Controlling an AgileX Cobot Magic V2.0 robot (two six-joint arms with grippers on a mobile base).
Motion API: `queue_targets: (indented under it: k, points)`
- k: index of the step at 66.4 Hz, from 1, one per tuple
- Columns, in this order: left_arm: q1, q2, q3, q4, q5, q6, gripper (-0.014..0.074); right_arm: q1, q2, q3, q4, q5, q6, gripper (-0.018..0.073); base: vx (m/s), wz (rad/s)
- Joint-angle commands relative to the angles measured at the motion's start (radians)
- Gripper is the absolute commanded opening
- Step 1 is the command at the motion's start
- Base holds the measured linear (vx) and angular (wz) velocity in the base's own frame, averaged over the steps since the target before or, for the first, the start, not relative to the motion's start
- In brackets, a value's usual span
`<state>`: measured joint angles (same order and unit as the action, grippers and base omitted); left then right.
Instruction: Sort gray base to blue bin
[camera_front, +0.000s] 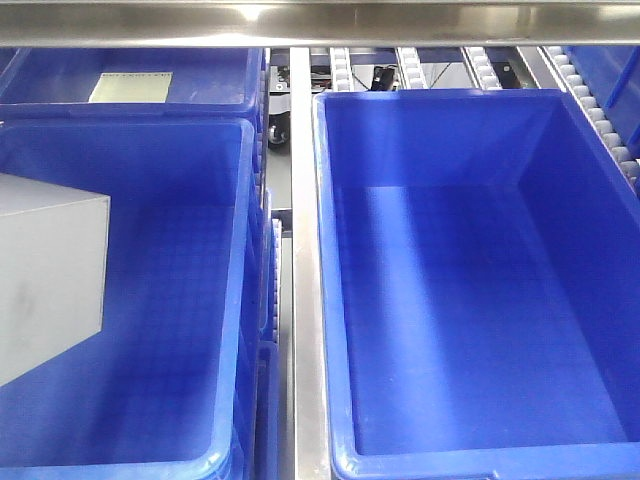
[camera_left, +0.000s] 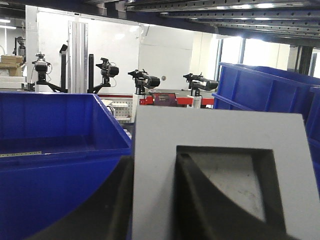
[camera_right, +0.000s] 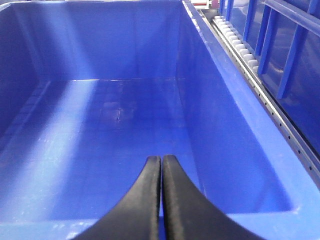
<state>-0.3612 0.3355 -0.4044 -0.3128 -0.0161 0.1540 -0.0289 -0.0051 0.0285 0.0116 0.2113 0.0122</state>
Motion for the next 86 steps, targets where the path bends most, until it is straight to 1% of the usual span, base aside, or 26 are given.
queue_targets:
  k: [1, 65, 73, 75, 82, 86]
  points:
    - [-0.005, 0.008, -0.034, -0.012, -0.104, -0.012, -0.0006, -0.003, 0.018, 0.001, -0.005, -0.061, -0.012, -0.0005, 0.00, 0.00]
    - [-0.005, 0.008, -0.034, -0.012, -0.104, -0.012, -0.0006, -0.003, 0.018, 0.001, -0.005, -0.061, -0.012, -0.0005, 0.00, 0.00]
    - [-0.005, 0.008, -0.034, -0.012, -0.120, -0.012, -0.0006, -0.003, 0.018, 0.001, -0.005, -0.061, -0.012, -0.0005, 0.00, 0.00]
    - [-0.005, 0.008, -0.034, -0.013, -0.119, -0.017, -0.0006, -0.003, 0.018, 0.001, -0.005, -0.061, -0.012, -0.0005, 0.00, 0.00]
    - [-0.005, 0.014, -0.039, -0.012, -0.096, -0.078, -0.0006, -0.003, 0.018, 0.001, -0.005, -0.061, -0.012, -0.0005, 0.00, 0.00]
    - [-0.005, 0.028, -0.039, -0.012, -0.096, -0.084, -0.0006, -0.003, 0.018, 0.001, -0.005, -0.061, -0.012, -0.0005, 0.00, 0.00]
